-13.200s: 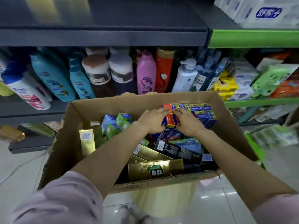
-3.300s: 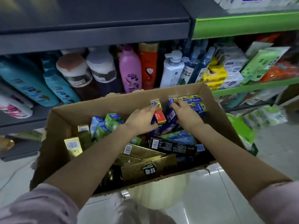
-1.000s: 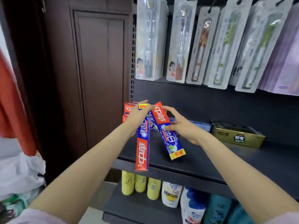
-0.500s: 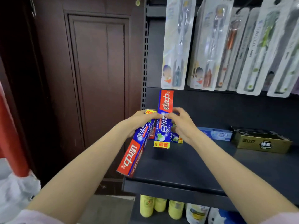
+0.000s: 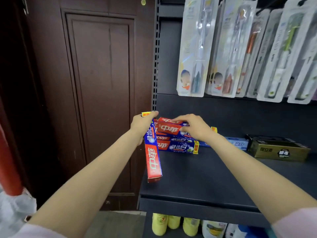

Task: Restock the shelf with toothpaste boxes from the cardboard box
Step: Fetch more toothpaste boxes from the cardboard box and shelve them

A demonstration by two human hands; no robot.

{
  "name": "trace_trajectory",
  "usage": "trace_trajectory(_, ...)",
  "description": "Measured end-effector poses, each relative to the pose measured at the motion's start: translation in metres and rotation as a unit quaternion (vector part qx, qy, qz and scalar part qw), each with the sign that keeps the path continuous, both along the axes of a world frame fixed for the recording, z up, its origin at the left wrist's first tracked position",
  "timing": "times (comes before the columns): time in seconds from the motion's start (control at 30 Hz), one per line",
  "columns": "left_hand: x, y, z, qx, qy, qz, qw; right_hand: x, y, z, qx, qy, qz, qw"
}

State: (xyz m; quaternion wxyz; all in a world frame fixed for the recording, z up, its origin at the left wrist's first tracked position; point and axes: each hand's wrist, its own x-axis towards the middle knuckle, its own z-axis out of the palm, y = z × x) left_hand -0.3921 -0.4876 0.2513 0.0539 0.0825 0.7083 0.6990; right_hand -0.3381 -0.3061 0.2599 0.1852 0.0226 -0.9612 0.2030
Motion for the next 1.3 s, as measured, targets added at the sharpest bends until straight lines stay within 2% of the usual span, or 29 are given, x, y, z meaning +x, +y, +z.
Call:
trace_trajectory(0.03, -0.003, 0.000, -0.002, 0.012, -0.002, 0.017, 1.000, -0.004, 0.001, 0.000, 0.040, -0.009, -0.004, 0.999)
trace_trajectory(0.13, -0.012, 0.001, -0.010, 0.031, 0.002, 0.062, 0.998, -0.017, -0.002, -0.009, 0.054, 0.020, 0.019, 0.998)
trace_trajectory(0.23, -0.014, 0.004, -0.017, 0.042, -0.004, 0.083, 0.996, -0.027, -0.007, -0.035, 0.157, 0.043, -0.009, 0.987)
trace_trajectory(0.33, -0.014, 0.006, -0.020, 0.054, -0.014, 0.081, 0.995, -0.028, -0.010, -0.049, 0.149, 0.034, -0.028, 0.988)
trace_trajectory(0.4, -0.013, 0.008, -0.020, 0.067, -0.014, 0.076, 0.995, -0.022, -0.012, -0.039, 0.099, 0.040, 0.002, 0.994)
trace_trajectory(0.47, -0.012, 0.011, -0.019, 0.085, -0.020, 0.075, 0.993, -0.009, -0.018, -0.026, 0.008, 0.063, 0.007, 0.998)
trace_trajectory(0.53, -0.011, 0.014, -0.018, 0.112, -0.028, 0.070, 0.991, 0.007, -0.031, -0.017, -0.115, 0.007, 0.018, 0.993)
trace_trajectory(0.57, -0.011, 0.017, -0.019, 0.132, -0.034, 0.066, 0.988, 0.015, -0.037, -0.015, -0.193, -0.064, 0.038, 0.978)
trace_trajectory(0.63, -0.010, 0.022, -0.020, 0.167, -0.041, 0.059, 0.983, 0.025, -0.044, -0.016, -0.350, -0.223, 0.079, 0.906)
trace_trajectory(0.67, -0.009, 0.023, -0.020, 0.173, -0.039, 0.055, 0.983, 0.028, -0.045, -0.019, -0.404, -0.263, 0.100, 0.870)
trace_trajectory(0.7, -0.007, 0.024, -0.019, 0.173, -0.035, 0.048, 0.983, 0.027, -0.042, -0.022, -0.435, -0.273, 0.114, 0.850)
trace_trajectory(0.73, -0.006, 0.024, -0.019, 0.173, -0.029, 0.038, 0.984, 0.026, -0.038, -0.025, -0.448, -0.266, 0.116, 0.846)
trace_trajectory(0.8, -0.006, 0.021, -0.016, 0.181, -0.008, 0.004, 0.983, 0.023, -0.029, -0.026, -0.447, -0.234, 0.106, 0.857)
trace_trajectory(0.97, -0.007, 0.006, -0.013, 0.087, 0.094, -0.037, 0.991, 0.022, -0.013, -0.021, -0.299, -0.127, 0.038, 0.945)
trace_trajectory(1.03, -0.005, 0.004, -0.014, 0.072, 0.126, -0.029, 0.989, 0.022, -0.011, -0.015, -0.265, -0.119, 0.029, 0.956)
trace_trajectory(1.1, -0.003, 0.002, -0.016, 0.058, 0.147, -0.021, 0.987, 0.023, -0.008, -0.011, -0.251, -0.148, 0.023, 0.956)
trace_trajectory(1.2, 0.002, -0.001, -0.017, 0.057, 0.112, -0.033, 0.991, 0.027, -0.008, -0.006, -0.228, -0.165, 0.024, 0.959)
trace_trajectory(1.3, 0.004, 0.000, -0.020, 0.091, 0.026, -0.061, 0.994, 0.031, -0.013, -0.011, -0.250, -0.125, 0.037, 0.959)
